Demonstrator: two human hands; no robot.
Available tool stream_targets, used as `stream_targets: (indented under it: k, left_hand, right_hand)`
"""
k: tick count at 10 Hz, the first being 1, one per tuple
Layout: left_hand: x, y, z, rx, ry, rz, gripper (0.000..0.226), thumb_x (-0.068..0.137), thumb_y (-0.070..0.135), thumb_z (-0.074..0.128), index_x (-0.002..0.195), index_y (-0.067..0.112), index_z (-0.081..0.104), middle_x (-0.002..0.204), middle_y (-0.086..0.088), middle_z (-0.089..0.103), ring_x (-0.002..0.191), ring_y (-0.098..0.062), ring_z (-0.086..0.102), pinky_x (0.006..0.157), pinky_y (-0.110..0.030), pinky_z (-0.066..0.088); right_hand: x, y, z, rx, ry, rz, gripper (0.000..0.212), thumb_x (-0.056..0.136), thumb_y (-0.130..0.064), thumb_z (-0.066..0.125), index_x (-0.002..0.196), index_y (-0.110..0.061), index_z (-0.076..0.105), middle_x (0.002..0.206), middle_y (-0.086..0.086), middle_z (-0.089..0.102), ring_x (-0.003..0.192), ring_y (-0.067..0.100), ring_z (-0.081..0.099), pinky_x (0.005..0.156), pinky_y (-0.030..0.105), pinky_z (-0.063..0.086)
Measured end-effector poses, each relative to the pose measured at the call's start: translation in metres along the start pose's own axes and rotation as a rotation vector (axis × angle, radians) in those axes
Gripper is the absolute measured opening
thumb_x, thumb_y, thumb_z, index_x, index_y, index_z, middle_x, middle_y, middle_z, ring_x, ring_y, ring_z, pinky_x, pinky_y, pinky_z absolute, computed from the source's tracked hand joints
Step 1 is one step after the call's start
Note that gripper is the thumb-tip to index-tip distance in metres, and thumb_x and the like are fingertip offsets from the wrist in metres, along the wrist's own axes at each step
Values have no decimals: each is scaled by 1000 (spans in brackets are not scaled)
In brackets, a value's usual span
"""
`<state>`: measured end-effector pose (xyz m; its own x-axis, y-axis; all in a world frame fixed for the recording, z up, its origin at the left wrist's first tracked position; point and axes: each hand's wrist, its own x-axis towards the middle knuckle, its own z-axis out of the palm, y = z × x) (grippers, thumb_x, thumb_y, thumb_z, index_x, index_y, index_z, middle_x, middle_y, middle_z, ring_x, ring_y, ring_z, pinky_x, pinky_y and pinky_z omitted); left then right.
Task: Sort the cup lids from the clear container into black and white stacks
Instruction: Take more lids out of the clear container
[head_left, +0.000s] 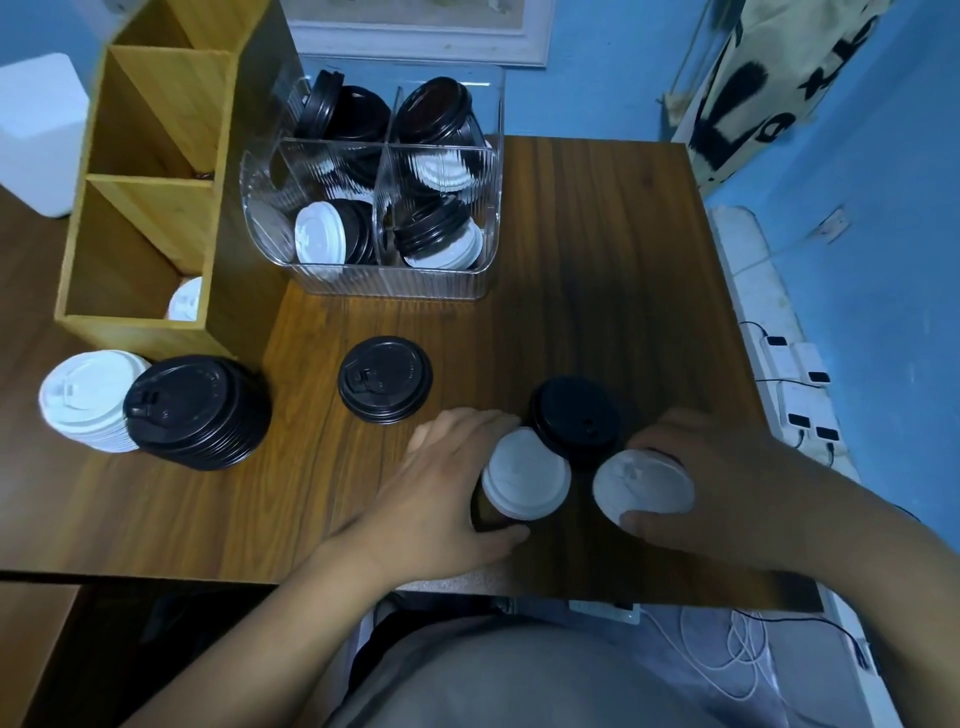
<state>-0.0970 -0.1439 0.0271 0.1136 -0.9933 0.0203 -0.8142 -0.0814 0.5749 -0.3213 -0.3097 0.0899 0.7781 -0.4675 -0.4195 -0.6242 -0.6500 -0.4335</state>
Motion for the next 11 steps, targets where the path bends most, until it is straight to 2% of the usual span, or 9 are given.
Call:
stream_targets:
  k: [1, 2, 3, 5, 7, 8, 9, 10, 11]
  left_hand:
    - [-6, -4, -1, -50, 14, 8, 88, 74, 50, 82, 150, 28, 43, 137, 21, 46, 137, -3, 35, 114, -26, 27]
    - [-7, -5, 0, -73, 30, 26, 88, 73, 53, 84, 148, 28, 45, 135, 21, 46, 135, -2, 38, 114, -24, 27]
    - [-8, -9, 2, -69, -3, 1, 95, 71, 61, 83, 151, 29, 42, 137, 13, 47, 134, -3, 37, 114, -18, 22]
    - [-8, -9, 3, -92, 26, 26, 97, 70, 65, 84, 150, 32, 42, 131, 23, 42, 131, 4, 34, 111, -11, 17]
    - [-7, -12, 4, -79, 23, 90, 96, 70, 67, 83, 149, 24, 49, 139, 17, 54, 136, -8, 42, 115, -34, 31]
    - [-5, -12, 3, -84, 21, 101, 87, 73, 68, 81, 145, 26, 54, 140, 19, 55, 134, -9, 44, 112, -37, 33]
    - [-4, -11, 2, -82, 37, 108, 80, 77, 66, 80, 142, 26, 56, 138, 18, 55, 133, -9, 45, 110, -38, 35]
    - [-6, -13, -1, -56, 62, 88, 79, 79, 63, 79, 142, 22, 55, 138, 13, 55, 134, -10, 44, 110, -36, 39]
    - [-8, -17, -8, -5, 128, 38, 78, 80, 61, 79, 141, 18, 57, 134, 10, 57, 132, -11, 45, 111, -30, 39]
  right_hand:
    - [4, -13, 10, 80, 95, -92, 67, 71, -62, 78, 128, -39, 50, 121, -21, 45, 110, 2, 51, 82, 14, 40]
    - [11, -26, 21, 54, 164, -188, 85, 71, -76, 64, 144, -37, 43, 132, -30, 41, 117, -7, 41, 92, 9, 32]
    - [21, -29, 37, 50, 161, -216, 86, 73, -74, 63, 146, -33, 43, 138, -26, 43, 123, -4, 38, 102, 19, 34]
    - [29, -30, 44, -1, 129, -281, 84, 75, -61, 74, 148, -33, 42, 137, -24, 38, 121, -3, 33, 96, 13, 29]
    - [32, -30, 49, -23, 206, -298, 81, 71, -68, 71, 140, -36, 46, 125, -25, 43, 112, -2, 39, 85, 24, 46]
    - [31, -30, 50, -56, 232, -284, 81, 70, -75, 66, 139, -40, 41, 125, -25, 45, 111, -1, 43, 86, 29, 48]
    - [29, -26, 40, -66, 235, -301, 82, 71, -80, 61, 141, -45, 37, 122, -31, 41, 112, -5, 39, 87, 24, 42]
    - [35, -15, 18, -24, 317, -307, 61, 85, -60, 62, 140, -41, 43, 131, -29, 41, 122, -5, 34, 96, 25, 41]
    - [56, -7, 0, -22, 265, -286, 64, 88, -22, 69, 144, -39, 42, 154, -23, 29, 145, 3, 18, 116, 37, 32]
